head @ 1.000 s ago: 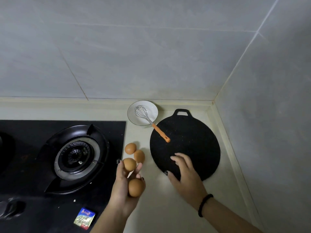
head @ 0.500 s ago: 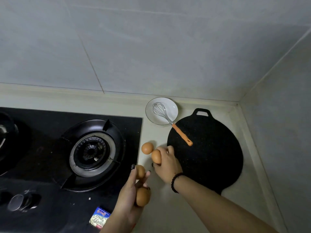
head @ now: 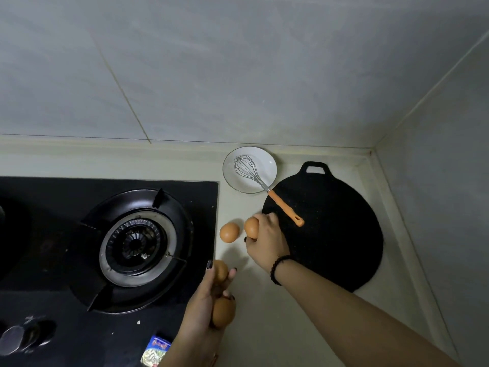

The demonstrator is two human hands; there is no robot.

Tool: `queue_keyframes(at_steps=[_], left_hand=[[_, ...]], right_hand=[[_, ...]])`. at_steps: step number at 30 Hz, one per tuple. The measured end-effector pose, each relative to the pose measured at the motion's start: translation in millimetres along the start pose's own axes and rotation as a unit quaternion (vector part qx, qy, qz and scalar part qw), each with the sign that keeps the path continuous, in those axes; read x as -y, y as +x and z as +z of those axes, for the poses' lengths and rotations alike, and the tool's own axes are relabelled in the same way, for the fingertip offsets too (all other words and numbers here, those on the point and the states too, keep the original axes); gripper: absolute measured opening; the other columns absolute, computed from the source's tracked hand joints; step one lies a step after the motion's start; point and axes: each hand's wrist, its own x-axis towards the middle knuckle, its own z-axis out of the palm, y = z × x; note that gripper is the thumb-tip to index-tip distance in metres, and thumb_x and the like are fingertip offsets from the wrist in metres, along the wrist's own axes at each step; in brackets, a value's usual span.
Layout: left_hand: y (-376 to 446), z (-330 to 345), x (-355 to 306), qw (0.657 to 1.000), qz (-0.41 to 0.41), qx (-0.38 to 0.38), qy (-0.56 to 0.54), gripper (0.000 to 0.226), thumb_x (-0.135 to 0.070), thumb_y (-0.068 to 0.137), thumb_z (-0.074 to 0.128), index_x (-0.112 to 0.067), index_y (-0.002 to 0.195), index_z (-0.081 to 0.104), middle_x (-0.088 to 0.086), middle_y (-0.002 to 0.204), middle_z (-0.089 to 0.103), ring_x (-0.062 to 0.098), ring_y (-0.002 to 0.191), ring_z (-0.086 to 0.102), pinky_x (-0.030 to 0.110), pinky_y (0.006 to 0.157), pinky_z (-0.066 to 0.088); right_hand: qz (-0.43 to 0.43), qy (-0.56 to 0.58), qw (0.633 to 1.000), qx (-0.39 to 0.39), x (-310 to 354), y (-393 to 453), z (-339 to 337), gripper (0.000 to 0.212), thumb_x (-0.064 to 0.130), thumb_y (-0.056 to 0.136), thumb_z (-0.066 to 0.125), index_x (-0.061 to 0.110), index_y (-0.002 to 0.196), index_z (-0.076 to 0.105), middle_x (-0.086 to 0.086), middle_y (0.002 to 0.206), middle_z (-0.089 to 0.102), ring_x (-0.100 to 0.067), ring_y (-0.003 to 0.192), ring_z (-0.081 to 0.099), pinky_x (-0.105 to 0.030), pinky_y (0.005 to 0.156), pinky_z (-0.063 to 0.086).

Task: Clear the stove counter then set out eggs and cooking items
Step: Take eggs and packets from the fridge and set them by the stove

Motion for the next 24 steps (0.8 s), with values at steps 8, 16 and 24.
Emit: queue_keyframes(at_steps=[8,16,24], left_hand=[[-2.1,-2.2,-4.3,0.999,0.029,0.022,0.033,0.025,-0.035,0.094,0.056,-0.017,0.111,0.060,0.011,0.105,0.073,0.007,0.050,0.044,0.024,0.060,0.042],[-6.6,-1.1,2.7,0.999,0.035,0.036,0.006,0.031,-0.037,0.095,0.052,-0.016,0.117,0.060,0.010,0.107,0.073,0.010,0.058,0.047,0.024,0.062,0.046],[-7.9,3.9,18.6,0.991,0.102,0.005,0.083,0.041,-0.044,0.092,0.055,-0.011,0.117,0.062,0.002,0.102,0.075,0.019,0.091,0.063,0.044,0.087,0.052]], right_hand=[[-0.027,-0.037,0.999,0.016,-3.3,-2.8,0.9,0.044,0.019,0.087,0.064,0.016,0.126,0.045,-0.005,0.128,0.036,-0.026,0.096,0.060,-0.030,0.076,0.051],[-0.006,0.145,0.989,0.019,-3.0,-72.9,-1.6,0.068,0.021,0.075,0.070,0.023,0.135,0.037,0.004,0.121,0.039,-0.013,0.107,0.051,-0.022,0.090,0.044],[0.241,0.480,0.816,0.215,16.4,-127.2,-2.1,0.031,0.028,0.082,0.071,0.005,0.100,0.063,-0.015,0.092,0.068,-0.022,0.075,0.066,-0.032,0.065,0.055]])
